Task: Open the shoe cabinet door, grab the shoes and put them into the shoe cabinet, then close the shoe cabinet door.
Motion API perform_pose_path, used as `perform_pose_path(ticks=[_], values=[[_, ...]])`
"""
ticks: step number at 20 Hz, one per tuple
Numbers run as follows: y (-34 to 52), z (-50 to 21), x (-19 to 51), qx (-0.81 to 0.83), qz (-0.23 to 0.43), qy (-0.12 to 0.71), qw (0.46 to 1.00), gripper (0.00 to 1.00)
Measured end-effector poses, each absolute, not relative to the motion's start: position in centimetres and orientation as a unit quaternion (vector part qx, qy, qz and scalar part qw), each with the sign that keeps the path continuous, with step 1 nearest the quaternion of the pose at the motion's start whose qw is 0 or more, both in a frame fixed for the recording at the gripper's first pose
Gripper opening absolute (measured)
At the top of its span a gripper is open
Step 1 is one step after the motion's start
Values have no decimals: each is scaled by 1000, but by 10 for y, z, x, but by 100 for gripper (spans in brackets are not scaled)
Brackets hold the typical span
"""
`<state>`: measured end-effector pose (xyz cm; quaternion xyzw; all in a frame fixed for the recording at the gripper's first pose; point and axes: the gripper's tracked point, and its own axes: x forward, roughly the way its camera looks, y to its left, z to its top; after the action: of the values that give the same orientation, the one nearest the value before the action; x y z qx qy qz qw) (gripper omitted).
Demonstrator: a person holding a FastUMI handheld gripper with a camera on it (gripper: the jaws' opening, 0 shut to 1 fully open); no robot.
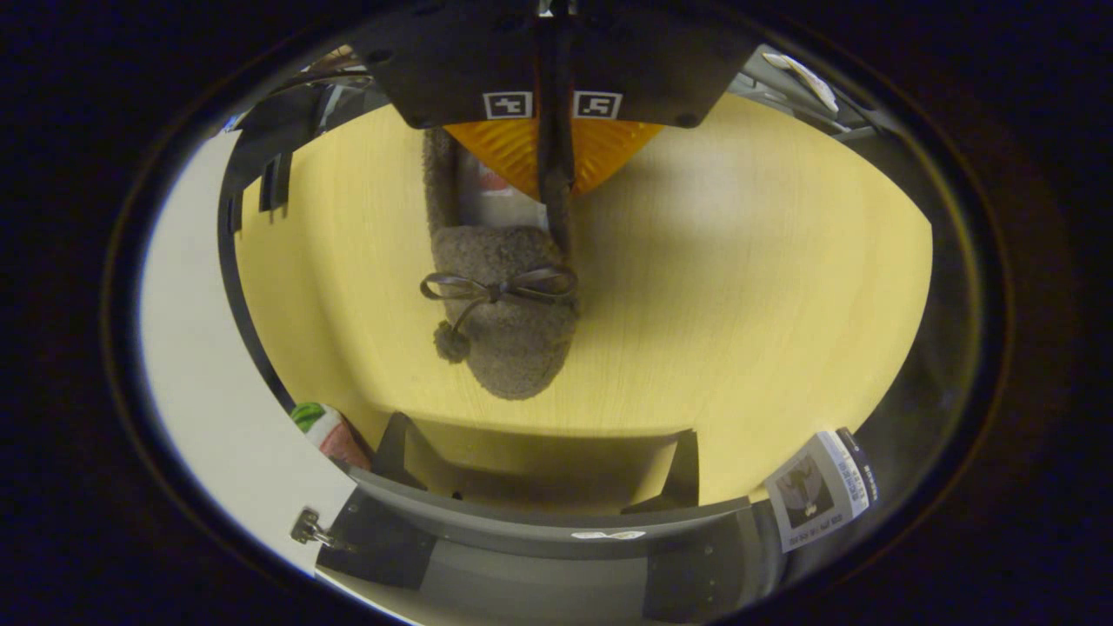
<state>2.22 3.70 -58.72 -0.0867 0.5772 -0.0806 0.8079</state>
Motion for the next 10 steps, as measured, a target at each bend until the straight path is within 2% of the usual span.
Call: perform_pose_path(ticks=[10], values=[[33, -548, 28, -85, -69, 561, 820, 3]])
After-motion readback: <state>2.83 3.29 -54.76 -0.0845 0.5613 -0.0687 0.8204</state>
